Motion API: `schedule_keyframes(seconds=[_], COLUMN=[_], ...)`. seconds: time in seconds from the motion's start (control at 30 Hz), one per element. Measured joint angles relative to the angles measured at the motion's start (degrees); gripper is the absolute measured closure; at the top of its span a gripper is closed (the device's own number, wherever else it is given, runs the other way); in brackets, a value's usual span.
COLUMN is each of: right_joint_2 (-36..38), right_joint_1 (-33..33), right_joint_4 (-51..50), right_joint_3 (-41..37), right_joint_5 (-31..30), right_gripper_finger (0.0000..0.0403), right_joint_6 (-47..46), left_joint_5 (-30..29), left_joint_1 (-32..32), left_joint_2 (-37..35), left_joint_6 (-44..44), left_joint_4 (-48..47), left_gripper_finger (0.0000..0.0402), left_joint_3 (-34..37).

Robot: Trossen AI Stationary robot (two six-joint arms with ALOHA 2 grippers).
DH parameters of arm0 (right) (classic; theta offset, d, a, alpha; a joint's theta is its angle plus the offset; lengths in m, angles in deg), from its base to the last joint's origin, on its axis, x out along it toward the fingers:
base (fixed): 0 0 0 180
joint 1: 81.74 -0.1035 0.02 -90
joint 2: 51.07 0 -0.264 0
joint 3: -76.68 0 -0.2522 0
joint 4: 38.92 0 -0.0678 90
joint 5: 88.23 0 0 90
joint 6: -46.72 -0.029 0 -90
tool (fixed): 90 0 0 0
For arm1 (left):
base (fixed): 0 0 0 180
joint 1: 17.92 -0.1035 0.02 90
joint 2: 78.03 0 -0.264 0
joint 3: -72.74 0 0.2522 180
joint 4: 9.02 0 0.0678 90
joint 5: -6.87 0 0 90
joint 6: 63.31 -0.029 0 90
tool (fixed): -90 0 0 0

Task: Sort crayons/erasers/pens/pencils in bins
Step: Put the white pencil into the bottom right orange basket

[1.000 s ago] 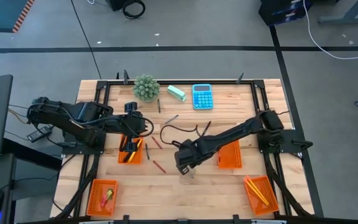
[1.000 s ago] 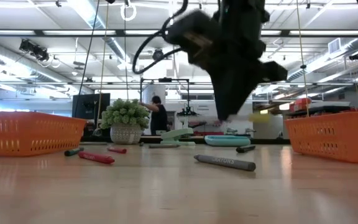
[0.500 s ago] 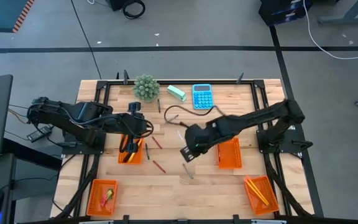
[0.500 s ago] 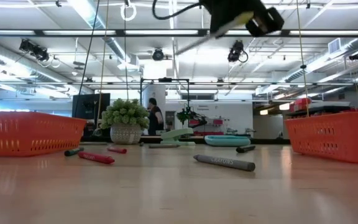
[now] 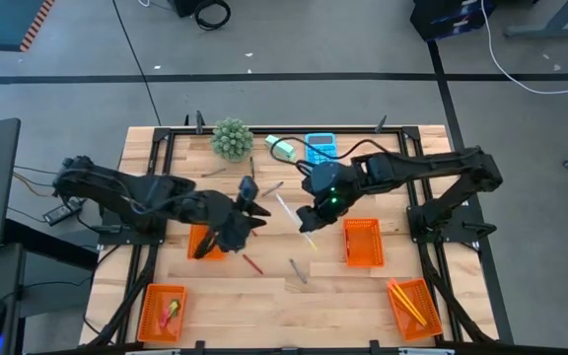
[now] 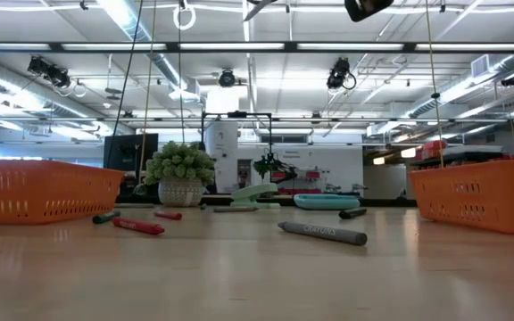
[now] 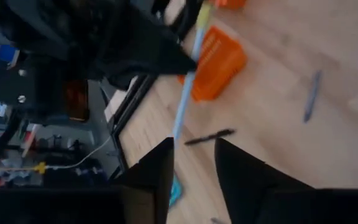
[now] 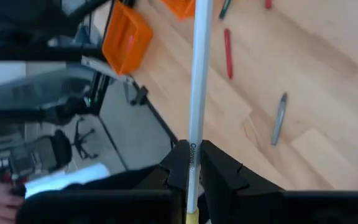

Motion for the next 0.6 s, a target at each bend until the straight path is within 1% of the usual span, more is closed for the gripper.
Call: schedule_keyframes(seconds=[0.07,0.17,0.23,0.3,0.4,0.6], right_joint_2=[-0.7,-1.7,-2.0,-2.2,-2.3,-2.3], right_joint_1=[-0.4,-0.9,-0.9,-0.9,-0.7,-0.7], right_joint_4=[-0.1,0.2,-0.1,0.3,0.2,0.0], right_joint_3=[0.0,0.0,0.0,0.0,0.0,0.0], right_joint_5=[1.1,2.1,2.1,2.2,2.2,4.1], right_gripper_finger=[0.0362,0.0362,0.0362,0.0362,0.0362,0.0362], right_joint_6=[0.6,1.7,2.5,2.9,3.7,5.3], left_joint_5=[-2.5,-7.5,-9.1,-9.1,-8.7,-8.4], left_joint_1=[-0.3,-0.5,-0.5,-0.5,0.0,1.0], left_joint_2=[1.8,3.9,4.7,5.5,6.5,6.6], left_joint_6=[-2.4,-4.9,-5.0,-4.4,-3.9,-4.0], left_joint_4=[0.4,3.6,6.1,7.5,7.1,6.4], left_gripper_finger=[0.0254,0.0224,0.0204,0.0187,0.0167,0.0152], left_joint_3=[0.0,0.0,0.0,0.0,0.0,0.0])
